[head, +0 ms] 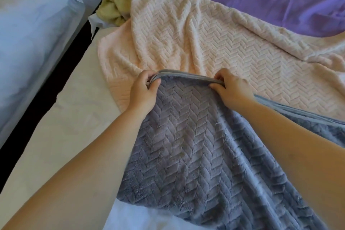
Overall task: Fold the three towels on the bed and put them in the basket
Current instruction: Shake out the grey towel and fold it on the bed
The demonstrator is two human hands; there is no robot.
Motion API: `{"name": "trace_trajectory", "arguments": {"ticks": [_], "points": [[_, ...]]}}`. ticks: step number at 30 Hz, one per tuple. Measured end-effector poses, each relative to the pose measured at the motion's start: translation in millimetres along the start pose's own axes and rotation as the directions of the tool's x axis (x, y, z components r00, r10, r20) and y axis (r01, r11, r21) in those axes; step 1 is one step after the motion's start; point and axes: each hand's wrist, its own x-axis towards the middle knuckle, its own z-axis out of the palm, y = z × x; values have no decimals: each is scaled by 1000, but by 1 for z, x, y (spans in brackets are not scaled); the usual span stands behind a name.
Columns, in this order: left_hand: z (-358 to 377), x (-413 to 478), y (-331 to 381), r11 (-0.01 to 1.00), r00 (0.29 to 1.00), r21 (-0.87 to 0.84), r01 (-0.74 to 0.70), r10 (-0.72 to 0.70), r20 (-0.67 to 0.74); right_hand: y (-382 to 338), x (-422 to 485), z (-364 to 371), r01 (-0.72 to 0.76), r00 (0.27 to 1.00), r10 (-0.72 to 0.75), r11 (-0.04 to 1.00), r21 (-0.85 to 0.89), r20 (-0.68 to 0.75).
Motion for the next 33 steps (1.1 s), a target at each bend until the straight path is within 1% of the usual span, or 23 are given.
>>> {"name": "trace_trajectory", "arguments": {"ticks": [1, 3, 5, 7, 9, 11, 12, 14, 15, 16, 18, 19, 21, 24, 25, 26, 27, 28, 29, 30, 31, 32, 33], "points": [[2, 0, -1, 999, 999, 31, 35, -36, 23, 0, 3, 2, 4, 1000, -5, 998, -71, -20], [5, -4, -5, 982, 986, 125, 142, -152, 74, 0, 3, 11, -26, 999, 33, 970, -244, 23], [0, -14, -9, 961, 969, 170, 216, -232, 81, 1, -4, 22, -51, 998, 56, 949, -312, 7], [-13, -33, -11, 946, 956, 193, 260, -280, 89, -5, -19, 28, -31, 994, 4, 969, -246, -112], [-33, -60, -18, 921, 938, 262, 289, -327, 116, -17, -39, 31, 38, 983, -63, 989, -144, -173], [-52, -92, -24, 877, 907, 352, 326, -396, 145, -29, -64, 33, 86, 985, -94, 995, -58, -144], [-59, -108, -27, 853, 877, 375, 363, -449, 173, -36, -79, 35, 97, 989, -99, 995, -26, -105], [-65, -136, -32, 833, 816, 364, 416, -519, 256, -48, -112, 41, 108, 994, -108, 994, 12, -1], [-64, -147, -33, 849, 817, 332, 410, -504, 281, -53, -127, 45, 111, 992, -111, 994, 14, 51], [-63, -156, -34, 878, 846, 294, 378, -457, 275, -57, -141, 49, 110, 989, -110, 994, 4, 95], [-67, -165, -41, 925, 930, 253, 284, -330, 164, -61, -165, 57, 96, 986, -88, 994, -49, 141], [-73, -165, -46, 930, 956, 273, 247, -280, 91, -60, -173, 59, 86, 987, -72, 992, -91, 142], [-89, -159, -59, 911, 965, 337, 238, -261, 24, -54, -188, 60, 60, 989, -33, 980, -188, 144], [-107, -157, -72, 835, 938, 479, 272, -342, 63, -38, -205, 60, 43, 981, 15, 957, -288, 196], [-107, -159, -70, 795, 937, 543, 271, -346, 38, -34, -209, 59, 30, 982, 25, 956, -290, 185], [-106, -161, -66, 749, 955, 617, 242, -296, -16, -31, -213, 58, 7, 987, 38, 960, -278, 154], [-101, -165, -61, 705, 983, 689, 169, -173, -65, -29, -216, 57, -24, 991, 57, 966, -258, 121], [-91, -172, -53, 674, 999, 737, 50, -18, -51, -28, -220, 56, -51, 992, 78, 968, -244, 101], [-77, -180, -42, 663, 990, 741, -105, 140, 15, -27, -223, 58, -65, 990, 93, 968, -243, 106], [-63, -189, -32, 655, 953, 700, -284, 273, 131, -26, -226, 61, -64, 988, 97, 967, -248, 123], [-47, -198, -27, 621, 894, 646, -444, 350, 279, -25, -230, 65, -59, 985, 96, 968, -244, 143], [-33, -205, -25, 583, 842, 609, -538, 346, 413, -22, -232, 67, -58, 984, 94, 971, -231, 151], [-25, -210, -29, 558, 817, 608, -565, 276, 506, -17, -233, 66, -61, 985, 95, 974, -219, 147]]}}
